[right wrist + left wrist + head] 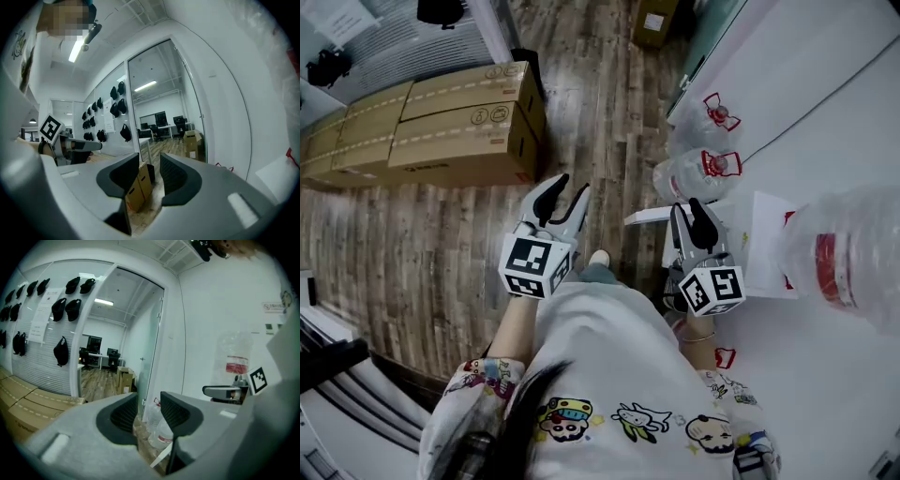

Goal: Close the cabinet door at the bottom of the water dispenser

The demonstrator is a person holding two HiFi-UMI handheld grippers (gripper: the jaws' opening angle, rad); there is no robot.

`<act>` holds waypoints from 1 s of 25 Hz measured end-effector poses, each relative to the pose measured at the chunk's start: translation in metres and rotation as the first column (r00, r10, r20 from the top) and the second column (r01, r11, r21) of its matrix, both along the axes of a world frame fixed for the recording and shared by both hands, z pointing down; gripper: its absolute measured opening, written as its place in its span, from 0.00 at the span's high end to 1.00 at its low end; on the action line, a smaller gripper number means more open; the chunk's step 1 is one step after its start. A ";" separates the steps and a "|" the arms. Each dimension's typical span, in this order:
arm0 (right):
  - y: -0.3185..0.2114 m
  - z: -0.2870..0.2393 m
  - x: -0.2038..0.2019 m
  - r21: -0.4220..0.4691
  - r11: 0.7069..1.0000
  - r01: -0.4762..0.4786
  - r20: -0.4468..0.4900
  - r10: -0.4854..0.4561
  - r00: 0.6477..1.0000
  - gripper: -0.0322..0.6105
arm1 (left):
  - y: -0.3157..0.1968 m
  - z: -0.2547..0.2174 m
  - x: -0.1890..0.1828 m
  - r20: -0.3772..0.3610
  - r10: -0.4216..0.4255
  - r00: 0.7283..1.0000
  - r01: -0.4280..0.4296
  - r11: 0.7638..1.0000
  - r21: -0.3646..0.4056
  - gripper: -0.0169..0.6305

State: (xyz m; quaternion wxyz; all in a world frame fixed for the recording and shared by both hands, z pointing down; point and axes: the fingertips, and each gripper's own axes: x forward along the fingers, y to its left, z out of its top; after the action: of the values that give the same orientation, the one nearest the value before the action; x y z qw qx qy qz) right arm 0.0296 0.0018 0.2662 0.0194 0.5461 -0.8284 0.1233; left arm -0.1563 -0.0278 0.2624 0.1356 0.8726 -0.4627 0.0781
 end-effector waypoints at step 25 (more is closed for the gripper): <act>-0.038 0.042 0.127 -0.165 0.638 -0.752 -0.013 0.761 0.648 0.74 | -0.165 0.039 0.235 0.005 0.803 0.596 -0.799 0.593 -0.102 0.73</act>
State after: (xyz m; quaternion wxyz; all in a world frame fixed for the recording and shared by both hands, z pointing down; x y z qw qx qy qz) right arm 0.1564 -0.0362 0.3080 -0.0155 0.8354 -0.5118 0.1997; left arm 0.0785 -0.1927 0.3010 0.1131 0.9781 -0.0210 0.1734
